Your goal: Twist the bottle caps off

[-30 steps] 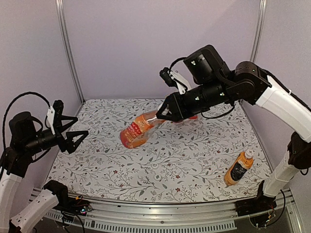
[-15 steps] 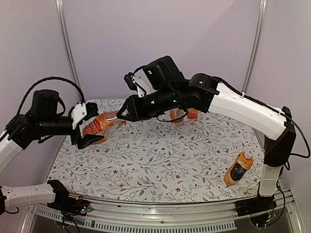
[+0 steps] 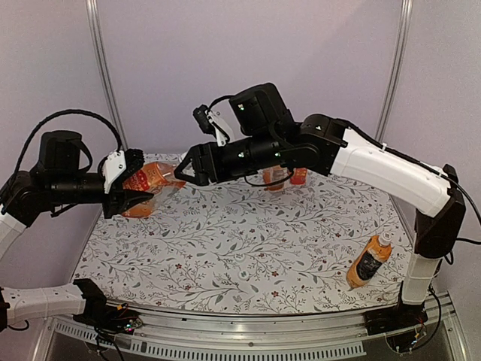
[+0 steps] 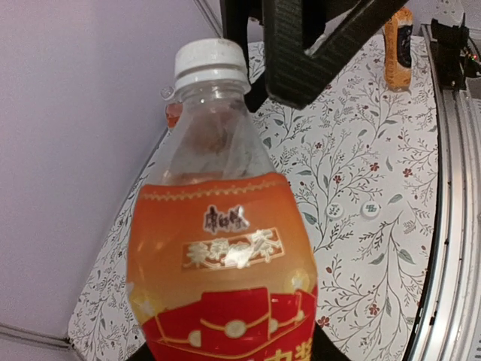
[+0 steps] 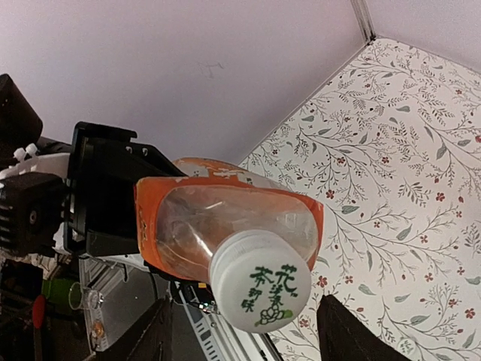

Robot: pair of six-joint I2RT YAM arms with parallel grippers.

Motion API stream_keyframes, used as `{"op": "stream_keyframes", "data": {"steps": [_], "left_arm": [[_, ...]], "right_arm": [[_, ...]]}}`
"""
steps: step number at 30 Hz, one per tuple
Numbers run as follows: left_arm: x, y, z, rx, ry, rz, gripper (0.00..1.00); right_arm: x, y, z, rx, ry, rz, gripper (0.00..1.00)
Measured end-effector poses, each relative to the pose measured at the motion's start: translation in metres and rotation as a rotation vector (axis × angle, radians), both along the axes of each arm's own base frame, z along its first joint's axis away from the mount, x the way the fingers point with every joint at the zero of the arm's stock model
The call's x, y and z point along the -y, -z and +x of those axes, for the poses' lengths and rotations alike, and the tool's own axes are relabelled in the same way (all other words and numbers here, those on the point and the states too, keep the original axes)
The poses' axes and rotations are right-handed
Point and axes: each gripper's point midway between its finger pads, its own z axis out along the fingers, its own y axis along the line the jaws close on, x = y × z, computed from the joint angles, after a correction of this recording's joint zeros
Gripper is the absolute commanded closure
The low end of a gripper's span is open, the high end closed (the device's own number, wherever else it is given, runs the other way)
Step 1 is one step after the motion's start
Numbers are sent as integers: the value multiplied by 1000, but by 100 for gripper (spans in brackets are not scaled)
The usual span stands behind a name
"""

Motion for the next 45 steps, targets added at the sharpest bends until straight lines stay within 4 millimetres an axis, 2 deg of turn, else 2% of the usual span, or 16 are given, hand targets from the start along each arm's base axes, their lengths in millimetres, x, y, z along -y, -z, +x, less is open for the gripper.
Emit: {"op": "stream_keyframes", "data": {"steps": [3,7,11,15,17,23,26,29,35,43,45], "left_arm": [[-1,0,-2,0,3,5,69],[-6,3,0,49,13,65,73],[-13,4,8,133,4,145,76],[-17,2,13,201,-4,202,76],[-17,0,12,224,8,215,75],[-17,0,7,252,31,234,76],[-18,3,7,249,29,241,76],[-17,3,7,250,31,241,76],[-15,2,6,253,41,234,76],[-15,3,5,250,44,232,76],[-14,3,5,241,44,222,76]], "right_arm": [[10,0,-3,27,-7,-12,26],[19,-14,-8,56,-23,15,30],[19,-25,-6,51,-22,57,33],[18,-27,-1,20,-23,77,36],[12,-27,2,0,-40,91,40],[1,-15,7,-41,-65,88,47],[1,-10,11,-60,-67,86,60],[1,-8,12,-77,-70,84,53],[-1,4,18,-101,-63,69,55],[-2,5,16,-124,-87,73,100],[-2,5,12,-128,-116,76,100]]}}
